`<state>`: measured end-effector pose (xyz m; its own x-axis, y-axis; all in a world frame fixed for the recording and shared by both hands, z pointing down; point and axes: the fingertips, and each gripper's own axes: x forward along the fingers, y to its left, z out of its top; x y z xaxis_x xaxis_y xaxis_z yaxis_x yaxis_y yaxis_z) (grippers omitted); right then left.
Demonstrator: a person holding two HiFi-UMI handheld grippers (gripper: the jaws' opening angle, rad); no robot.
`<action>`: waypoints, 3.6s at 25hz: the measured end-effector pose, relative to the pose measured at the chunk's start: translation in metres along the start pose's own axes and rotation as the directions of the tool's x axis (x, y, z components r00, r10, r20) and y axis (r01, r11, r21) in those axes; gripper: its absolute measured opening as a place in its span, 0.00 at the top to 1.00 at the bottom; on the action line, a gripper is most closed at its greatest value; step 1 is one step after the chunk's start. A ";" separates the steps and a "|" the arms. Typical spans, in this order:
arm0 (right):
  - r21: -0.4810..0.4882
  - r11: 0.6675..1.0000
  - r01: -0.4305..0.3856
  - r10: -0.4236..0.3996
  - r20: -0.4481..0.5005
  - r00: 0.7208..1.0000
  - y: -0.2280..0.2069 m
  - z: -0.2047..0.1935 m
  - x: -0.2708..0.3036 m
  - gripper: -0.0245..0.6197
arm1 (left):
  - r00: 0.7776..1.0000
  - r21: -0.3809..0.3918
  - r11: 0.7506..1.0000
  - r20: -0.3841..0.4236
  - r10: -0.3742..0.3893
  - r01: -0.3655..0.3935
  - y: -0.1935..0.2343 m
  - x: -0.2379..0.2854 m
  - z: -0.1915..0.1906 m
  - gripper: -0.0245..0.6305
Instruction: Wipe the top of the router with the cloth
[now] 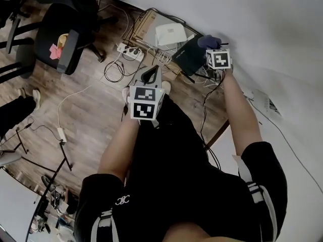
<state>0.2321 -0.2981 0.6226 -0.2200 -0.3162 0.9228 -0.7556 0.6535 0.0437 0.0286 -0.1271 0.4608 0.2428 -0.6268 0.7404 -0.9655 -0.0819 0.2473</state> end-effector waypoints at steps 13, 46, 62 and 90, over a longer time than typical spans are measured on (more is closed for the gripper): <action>-0.021 0.994 0.110 -0.111 -0.099 0.989 -0.032 -0.036 0.112 0.89 | 0.995 -0.107 0.994 -0.099 -0.012 0.001 0.021 0.061 -0.071 0.95; -0.604 0.768 0.212 -0.352 -0.121 0.928 -0.019 -0.071 0.223 0.89 | 0.986 -0.253 0.967 -0.151 -0.070 0.030 0.068 0.166 -0.213 0.95; -0.787 0.616 0.031 -0.284 -0.185 0.941 0.047 -0.087 0.207 0.89 | 0.981 -0.227 0.972 -0.168 -0.099 0.059 0.074 0.162 -0.213 0.95; -0.563 0.635 -0.529 0.223 -0.522 0.824 0.175 -0.148 0.162 0.89 | 0.967 -0.186 0.977 -0.212 -0.142 0.103 0.103 0.143 -0.233 0.95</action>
<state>0.1560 -0.1330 0.8366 -0.0277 0.2439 0.9694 -0.0158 0.9696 -0.2444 -0.0144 -0.0445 0.7384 0.3918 -0.4301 0.8133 -0.9009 -0.0001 0.4339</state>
